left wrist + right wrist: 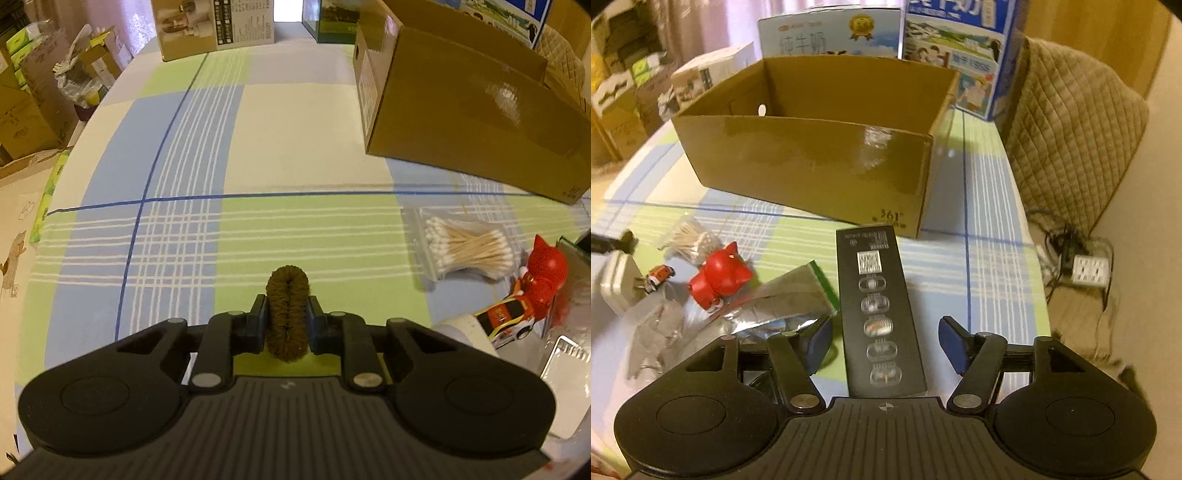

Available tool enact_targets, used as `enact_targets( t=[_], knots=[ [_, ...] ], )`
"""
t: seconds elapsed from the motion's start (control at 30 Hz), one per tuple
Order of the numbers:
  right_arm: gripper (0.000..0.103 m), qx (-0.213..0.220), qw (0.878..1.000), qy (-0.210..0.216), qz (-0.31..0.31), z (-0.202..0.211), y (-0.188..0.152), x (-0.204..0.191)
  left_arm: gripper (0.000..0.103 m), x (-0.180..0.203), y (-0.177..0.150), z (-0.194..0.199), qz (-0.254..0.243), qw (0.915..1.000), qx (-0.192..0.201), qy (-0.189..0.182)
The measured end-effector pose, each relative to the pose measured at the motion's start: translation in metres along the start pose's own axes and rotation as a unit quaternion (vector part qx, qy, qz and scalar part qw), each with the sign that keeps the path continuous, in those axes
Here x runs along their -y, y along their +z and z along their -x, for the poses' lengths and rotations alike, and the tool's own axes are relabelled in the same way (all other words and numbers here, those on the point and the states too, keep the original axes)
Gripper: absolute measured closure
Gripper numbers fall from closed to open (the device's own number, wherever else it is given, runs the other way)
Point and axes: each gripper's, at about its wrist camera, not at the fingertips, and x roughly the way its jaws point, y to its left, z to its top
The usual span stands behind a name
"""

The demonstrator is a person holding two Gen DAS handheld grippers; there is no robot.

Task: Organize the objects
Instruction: 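Carry the brown ring with the left tool while the right tool carries the black box to the cardboard box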

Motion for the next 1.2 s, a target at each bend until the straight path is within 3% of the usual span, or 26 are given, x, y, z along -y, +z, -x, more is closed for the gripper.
enact_targets(
  t=[0.2,0.27,0.4,0.63,0.87,1.03,1.2],
  knots=[
    [0.043,-0.017,0.999,-0.002,0.035,-0.021,0.011,-0.004,0.086,0.001,0.009,0.029,0.014,0.9996,0.025,-0.003],
    [0.061,-0.026,0.999,0.007,0.044,-0.028,0.012,-0.005,0.086,0.002,0.013,0.04,0.016,0.9992,0.036,-0.004],
    [0.063,-0.02,0.999,0.015,0.035,-0.024,0.013,-0.003,0.086,0.009,0.021,0.059,0.014,0.9982,0.057,-0.01],
    [0.063,0.039,0.999,0.026,-0.022,0.026,0.035,0.012,0.086,0.033,0.043,0.089,-0.008,0.9946,0.098,-0.032],
    [0.063,0.124,0.989,0.043,-0.069,0.07,0.077,0.024,0.086,0.067,0.084,0.102,-0.046,0.9873,0.139,-0.063],
    [0.063,0.169,0.98,0.048,-0.097,0.068,0.118,0.026,0.086,0.092,0.121,0.096,-0.066,0.9824,0.158,-0.075],
    [0.063,0.185,0.974,0.039,-0.125,0.042,0.16,0.023,0.086,0.113,0.157,0.08,-0.085,0.9811,0.159,-0.07]
  ],
)
